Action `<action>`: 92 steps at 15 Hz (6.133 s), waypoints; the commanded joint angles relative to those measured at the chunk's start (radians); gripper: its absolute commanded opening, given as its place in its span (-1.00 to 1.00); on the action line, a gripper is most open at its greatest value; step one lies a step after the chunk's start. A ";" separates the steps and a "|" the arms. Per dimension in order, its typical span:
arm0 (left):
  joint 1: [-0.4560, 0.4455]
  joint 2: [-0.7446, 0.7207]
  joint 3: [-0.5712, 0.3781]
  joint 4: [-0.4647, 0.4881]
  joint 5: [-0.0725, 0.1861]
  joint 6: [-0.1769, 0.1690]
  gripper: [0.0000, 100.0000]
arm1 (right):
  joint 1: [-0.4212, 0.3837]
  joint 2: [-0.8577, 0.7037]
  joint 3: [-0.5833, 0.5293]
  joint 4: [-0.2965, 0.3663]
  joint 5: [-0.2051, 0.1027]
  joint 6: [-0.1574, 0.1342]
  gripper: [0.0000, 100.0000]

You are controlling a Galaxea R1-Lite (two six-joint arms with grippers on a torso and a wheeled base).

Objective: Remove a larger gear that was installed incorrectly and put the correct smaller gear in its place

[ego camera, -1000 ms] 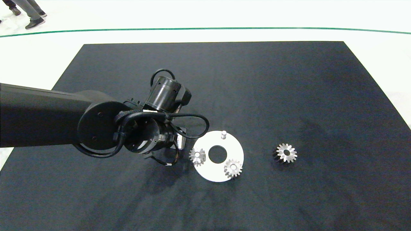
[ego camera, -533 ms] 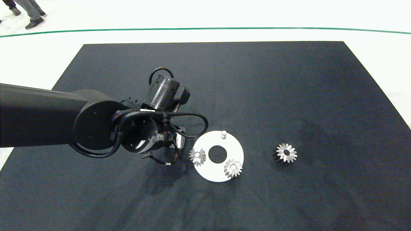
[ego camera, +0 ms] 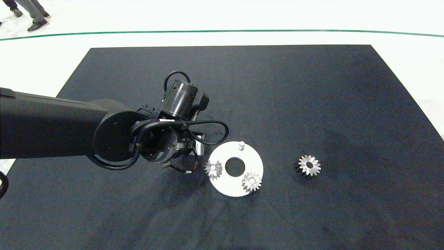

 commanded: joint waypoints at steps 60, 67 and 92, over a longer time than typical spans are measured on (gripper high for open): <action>-0.030 -0.017 0.093 -0.205 0.018 0.002 1.00 | 0.001 0.006 0.024 -0.002 0.003 -0.041 1.00; -0.011 0.004 0.091 -0.226 0.018 0.002 0.75 | 0.001 0.007 0.029 -0.002 0.003 -0.041 1.00; -0.013 0.015 0.113 -0.269 0.023 0.001 -0.18 | 0.001 0.004 0.032 -0.002 0.003 -0.041 1.00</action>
